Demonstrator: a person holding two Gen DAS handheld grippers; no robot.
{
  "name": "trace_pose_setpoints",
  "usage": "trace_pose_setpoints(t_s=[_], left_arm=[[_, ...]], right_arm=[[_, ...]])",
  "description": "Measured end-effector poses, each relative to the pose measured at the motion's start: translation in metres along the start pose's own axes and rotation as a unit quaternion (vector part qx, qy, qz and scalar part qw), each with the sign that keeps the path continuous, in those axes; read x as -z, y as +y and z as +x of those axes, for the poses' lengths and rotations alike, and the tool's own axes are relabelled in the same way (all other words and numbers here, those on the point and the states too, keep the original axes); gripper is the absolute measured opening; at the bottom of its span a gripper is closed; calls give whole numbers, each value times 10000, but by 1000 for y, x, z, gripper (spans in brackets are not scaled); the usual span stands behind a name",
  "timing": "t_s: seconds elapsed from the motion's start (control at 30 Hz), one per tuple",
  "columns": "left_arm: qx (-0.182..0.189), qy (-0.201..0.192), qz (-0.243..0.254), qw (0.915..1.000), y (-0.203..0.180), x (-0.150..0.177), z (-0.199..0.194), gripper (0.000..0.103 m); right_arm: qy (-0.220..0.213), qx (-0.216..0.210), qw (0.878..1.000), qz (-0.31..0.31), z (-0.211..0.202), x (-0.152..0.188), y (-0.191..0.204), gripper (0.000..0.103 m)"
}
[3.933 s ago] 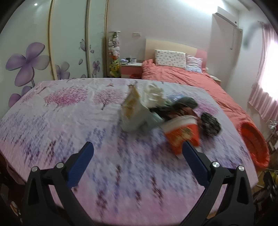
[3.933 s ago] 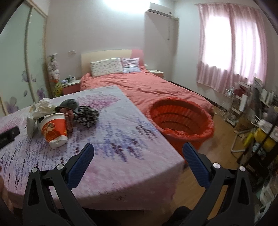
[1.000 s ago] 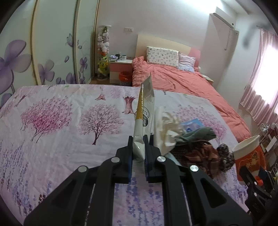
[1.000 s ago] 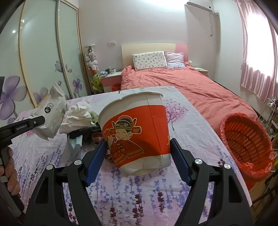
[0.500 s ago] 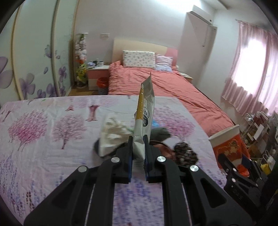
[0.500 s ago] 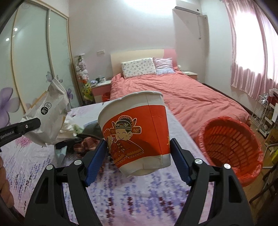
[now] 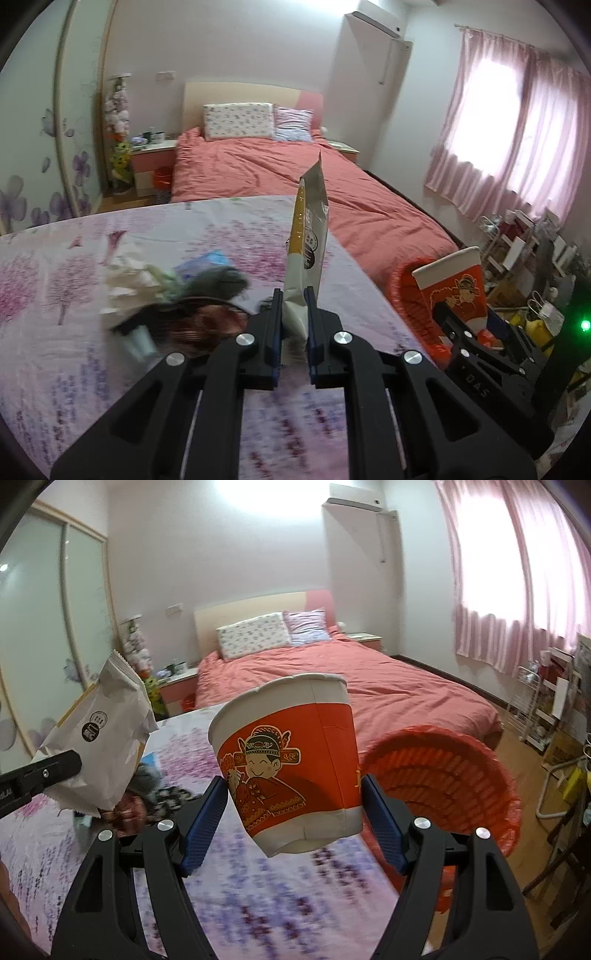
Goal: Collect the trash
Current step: 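Carry the paper cup to the orange basket and open the right gripper, then drop the snack wrapper into the orange basket with the left gripper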
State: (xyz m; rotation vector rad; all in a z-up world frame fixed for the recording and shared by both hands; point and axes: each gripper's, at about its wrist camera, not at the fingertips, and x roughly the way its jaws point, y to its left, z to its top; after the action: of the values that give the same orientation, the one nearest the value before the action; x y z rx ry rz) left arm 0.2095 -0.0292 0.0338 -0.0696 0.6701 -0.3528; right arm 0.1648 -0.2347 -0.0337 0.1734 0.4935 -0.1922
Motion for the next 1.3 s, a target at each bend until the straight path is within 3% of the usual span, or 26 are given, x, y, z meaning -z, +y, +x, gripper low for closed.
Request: trace_pose_setpoints(t_s=[0.4,0.77,0.93,1.0,1.07,1.13,1.3], left_arm=[[803,346,441,9952,-100,6,59,12],[1296,844,792,9848,-174,20,124,12],[1242,1075,832,9829,-191,25,153,19],[1192,1143,824,9828,-192,26,161,27],[1046,1200,814,9839,-189,29,170,41],[906,1207,776,9855,-182,30,173,46],[694,1221,710,9875,-162,29,172,50]], right_arm=[[41,704,9955,629,11,1,-87,73],[206,963,9886,1141,32,0,-140,73],[270,914,9871,1284,44,-2,-152,74],[306,858,9867,1346,45,-2,-153,76],[347,819,9865,1373,47,-1,-157,81],[352,848,9869,1327,47,0,-158,82],[353,894,9870,1290,40,2,-160,82]])
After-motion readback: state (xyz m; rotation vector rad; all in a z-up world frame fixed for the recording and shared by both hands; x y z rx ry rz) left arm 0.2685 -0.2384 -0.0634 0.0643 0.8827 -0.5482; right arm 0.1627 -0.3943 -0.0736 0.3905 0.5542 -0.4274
